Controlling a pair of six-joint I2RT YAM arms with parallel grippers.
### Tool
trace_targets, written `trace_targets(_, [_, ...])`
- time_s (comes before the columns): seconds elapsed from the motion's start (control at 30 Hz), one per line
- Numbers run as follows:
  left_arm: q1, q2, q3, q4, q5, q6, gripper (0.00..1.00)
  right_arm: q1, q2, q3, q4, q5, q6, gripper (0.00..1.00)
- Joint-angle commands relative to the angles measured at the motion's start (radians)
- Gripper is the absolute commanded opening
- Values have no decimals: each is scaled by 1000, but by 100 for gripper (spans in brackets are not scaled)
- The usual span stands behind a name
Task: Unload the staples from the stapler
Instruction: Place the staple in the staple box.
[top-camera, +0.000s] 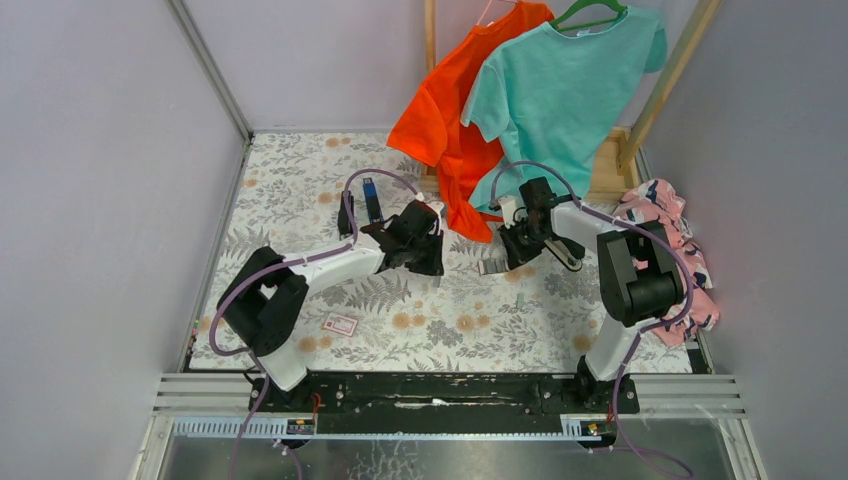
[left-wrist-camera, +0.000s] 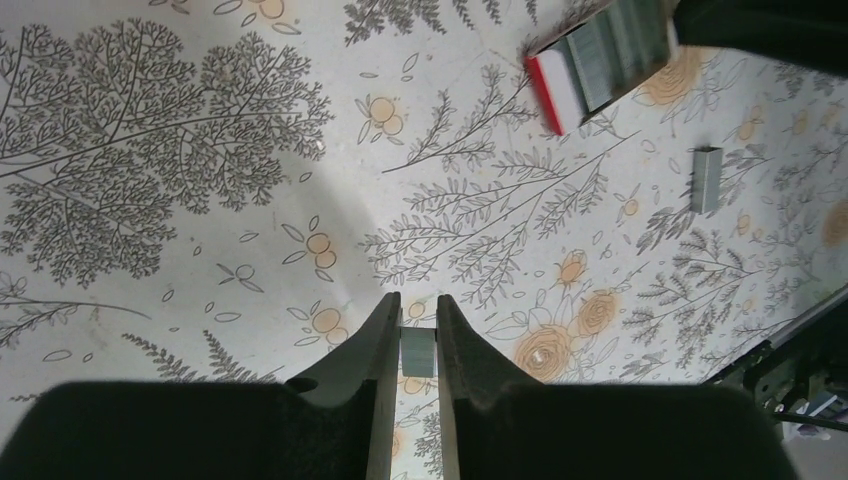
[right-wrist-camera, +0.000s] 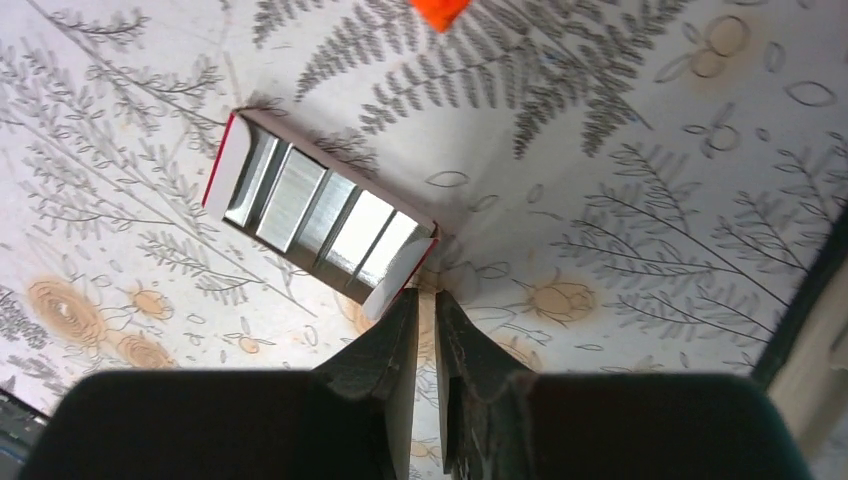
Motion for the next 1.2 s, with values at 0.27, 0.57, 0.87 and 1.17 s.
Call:
trace_targets(0.27, [-5, 7, 24, 148, 94, -67, 11, 68, 4, 23, -33, -103, 17, 18])
trace_targets(0.57, [-49, 81, 113, 144, 75, -92, 11, 22, -41, 52, -49, -63, 45, 20])
trace_targets(0.87, [-130, 226, 339, -19, -86, -68, 10, -93, -126, 51, -51, -93, 54, 21])
trace_targets(1.17, [-171, 347, 499, -98, -161, -67, 10, -170, -194, 46, -38, -104, 71, 22])
